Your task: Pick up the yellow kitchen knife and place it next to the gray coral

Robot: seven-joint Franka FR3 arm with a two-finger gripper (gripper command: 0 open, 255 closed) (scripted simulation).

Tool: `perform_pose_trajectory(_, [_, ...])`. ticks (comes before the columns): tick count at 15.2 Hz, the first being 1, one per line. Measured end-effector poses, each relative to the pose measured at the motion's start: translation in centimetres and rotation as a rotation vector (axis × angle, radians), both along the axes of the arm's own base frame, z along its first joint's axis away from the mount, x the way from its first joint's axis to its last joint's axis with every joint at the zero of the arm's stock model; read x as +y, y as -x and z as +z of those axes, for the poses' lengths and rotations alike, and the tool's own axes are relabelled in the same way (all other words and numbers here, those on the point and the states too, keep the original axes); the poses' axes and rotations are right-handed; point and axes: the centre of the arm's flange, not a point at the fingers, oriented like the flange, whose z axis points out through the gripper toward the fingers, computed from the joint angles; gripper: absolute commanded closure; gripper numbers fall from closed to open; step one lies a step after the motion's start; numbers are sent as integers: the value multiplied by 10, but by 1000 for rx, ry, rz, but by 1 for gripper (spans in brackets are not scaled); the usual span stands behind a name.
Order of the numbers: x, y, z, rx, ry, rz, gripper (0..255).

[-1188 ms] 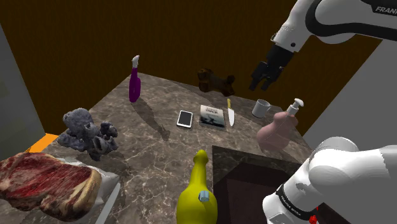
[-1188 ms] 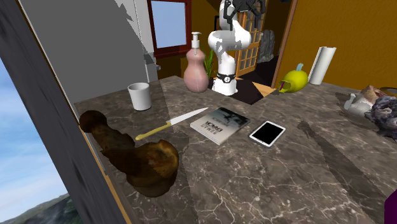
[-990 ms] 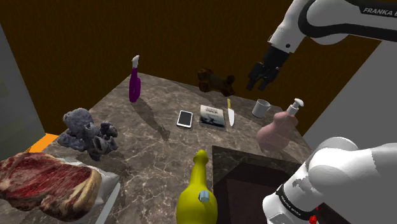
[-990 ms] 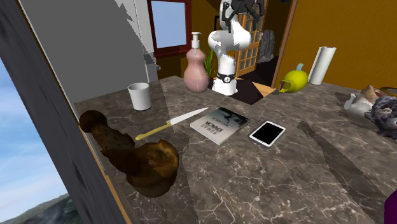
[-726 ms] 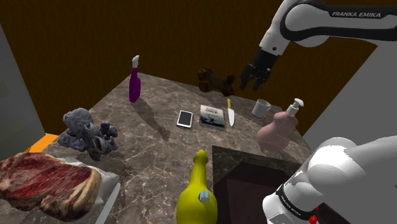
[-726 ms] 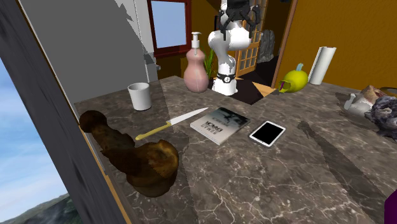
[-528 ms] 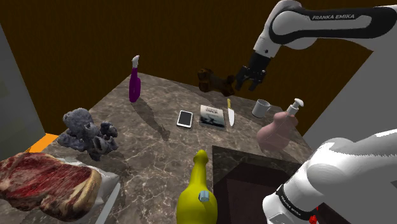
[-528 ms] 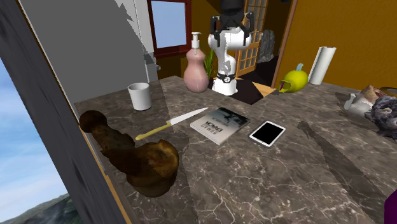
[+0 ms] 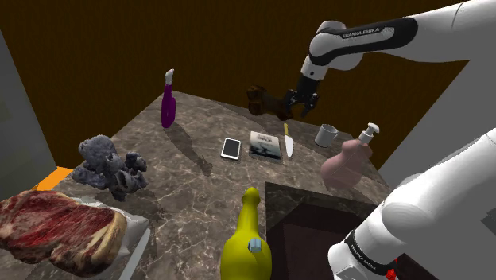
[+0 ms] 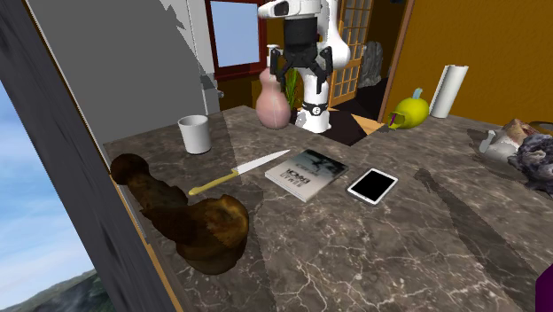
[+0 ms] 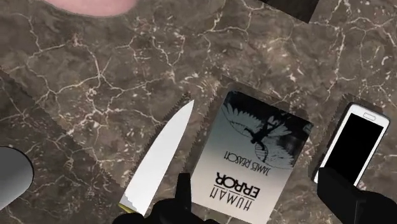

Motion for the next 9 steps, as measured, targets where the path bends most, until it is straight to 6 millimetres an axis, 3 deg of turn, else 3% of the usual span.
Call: perform_pose_trajectory(9, [-77, -64, -70, 75, 20, -143, 0])
